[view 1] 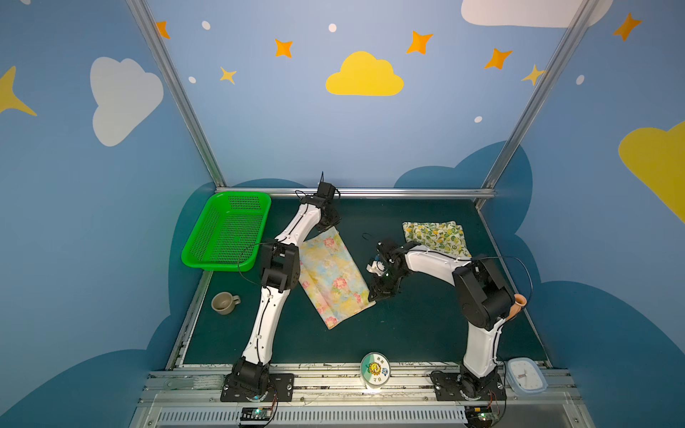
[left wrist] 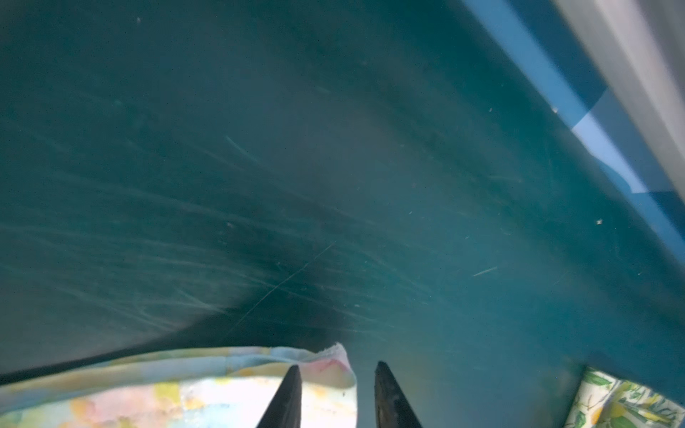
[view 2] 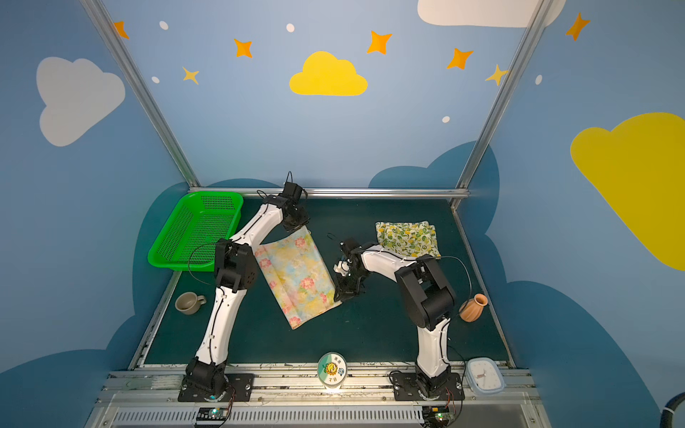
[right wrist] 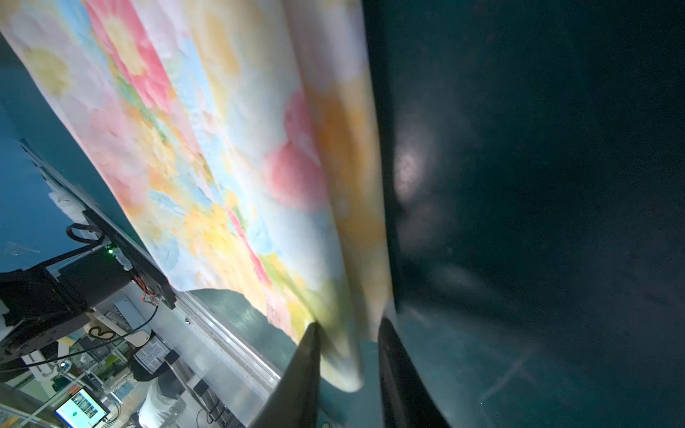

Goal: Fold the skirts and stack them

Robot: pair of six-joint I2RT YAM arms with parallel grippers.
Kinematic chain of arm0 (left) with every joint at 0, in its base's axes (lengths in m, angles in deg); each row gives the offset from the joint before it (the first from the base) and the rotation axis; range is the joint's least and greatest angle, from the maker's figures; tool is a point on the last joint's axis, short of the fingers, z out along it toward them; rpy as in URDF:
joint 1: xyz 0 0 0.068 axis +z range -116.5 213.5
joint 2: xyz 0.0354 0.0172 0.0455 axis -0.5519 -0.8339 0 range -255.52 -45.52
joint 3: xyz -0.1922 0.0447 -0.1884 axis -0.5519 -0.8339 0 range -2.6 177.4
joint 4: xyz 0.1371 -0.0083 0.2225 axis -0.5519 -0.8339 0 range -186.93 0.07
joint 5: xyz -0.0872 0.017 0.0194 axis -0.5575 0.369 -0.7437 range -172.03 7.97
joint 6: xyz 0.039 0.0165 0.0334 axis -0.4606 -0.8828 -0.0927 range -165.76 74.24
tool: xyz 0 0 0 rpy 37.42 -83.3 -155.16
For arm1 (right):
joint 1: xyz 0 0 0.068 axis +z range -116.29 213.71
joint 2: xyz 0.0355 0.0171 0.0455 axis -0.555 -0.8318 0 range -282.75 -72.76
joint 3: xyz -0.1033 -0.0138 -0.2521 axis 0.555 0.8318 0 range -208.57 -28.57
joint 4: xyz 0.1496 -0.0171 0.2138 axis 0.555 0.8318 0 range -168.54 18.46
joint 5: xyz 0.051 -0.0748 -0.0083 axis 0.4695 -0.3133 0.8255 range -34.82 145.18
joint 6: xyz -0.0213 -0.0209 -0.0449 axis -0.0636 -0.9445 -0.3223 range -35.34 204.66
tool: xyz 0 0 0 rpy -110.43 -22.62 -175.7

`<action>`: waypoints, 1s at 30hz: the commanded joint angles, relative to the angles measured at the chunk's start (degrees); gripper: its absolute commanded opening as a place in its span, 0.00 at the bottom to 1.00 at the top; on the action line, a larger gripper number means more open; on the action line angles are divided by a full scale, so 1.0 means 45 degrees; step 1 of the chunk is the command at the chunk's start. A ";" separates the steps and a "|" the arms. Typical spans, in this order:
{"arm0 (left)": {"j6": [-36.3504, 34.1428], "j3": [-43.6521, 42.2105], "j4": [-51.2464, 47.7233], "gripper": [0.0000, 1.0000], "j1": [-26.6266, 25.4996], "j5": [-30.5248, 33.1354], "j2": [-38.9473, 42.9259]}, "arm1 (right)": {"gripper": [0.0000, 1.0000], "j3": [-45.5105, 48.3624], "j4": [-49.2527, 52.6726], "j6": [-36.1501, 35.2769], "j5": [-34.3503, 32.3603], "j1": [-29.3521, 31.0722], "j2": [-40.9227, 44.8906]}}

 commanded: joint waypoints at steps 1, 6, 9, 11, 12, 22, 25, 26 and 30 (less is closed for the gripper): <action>-0.0327 -0.0284 0.0456 0.38 0.0026 0.0031 0.0565 | 0.31 -0.0120 0.0365 0.0367 -0.0412 -0.0029 0.0511; -0.0396 -0.1291 0.0878 0.39 0.0059 0.0206 0.1918 | 0.32 -0.0171 0.0706 0.0750 -0.1206 0.0061 0.1576; -0.0385 -0.2349 0.1213 0.40 0.0138 0.0420 0.3135 | 0.32 -0.0345 0.0963 0.0960 -0.1757 0.0282 0.2233; -0.0337 -0.3590 0.1700 0.40 0.0243 0.0466 0.4224 | 0.32 -0.0562 0.1085 0.1085 -0.1994 0.0560 0.2505; -0.0305 -0.4251 0.1958 0.40 0.0312 0.0456 0.4743 | 0.31 -0.0679 0.1190 0.1149 -0.2160 0.0753 0.2552; 0.1216 -1.2479 0.4855 0.21 0.1089 -0.0357 0.9557 | 0.00 -0.0947 0.0544 0.1888 -0.2467 0.2837 0.2054; 0.1235 -1.3680 0.5261 0.15 0.1127 -0.0709 0.9817 | 0.00 -0.1045 0.0430 0.2153 -0.2376 0.2839 0.1739; 0.1233 -1.3927 0.5344 0.13 0.1127 -0.0795 0.9820 | 0.00 -0.1054 0.0372 0.2200 -0.2489 0.2837 0.1685; 0.1193 -1.4441 0.5280 0.10 0.1053 -0.0945 0.9628 | 0.00 -0.1065 0.0229 0.2362 -0.2945 0.2791 0.1371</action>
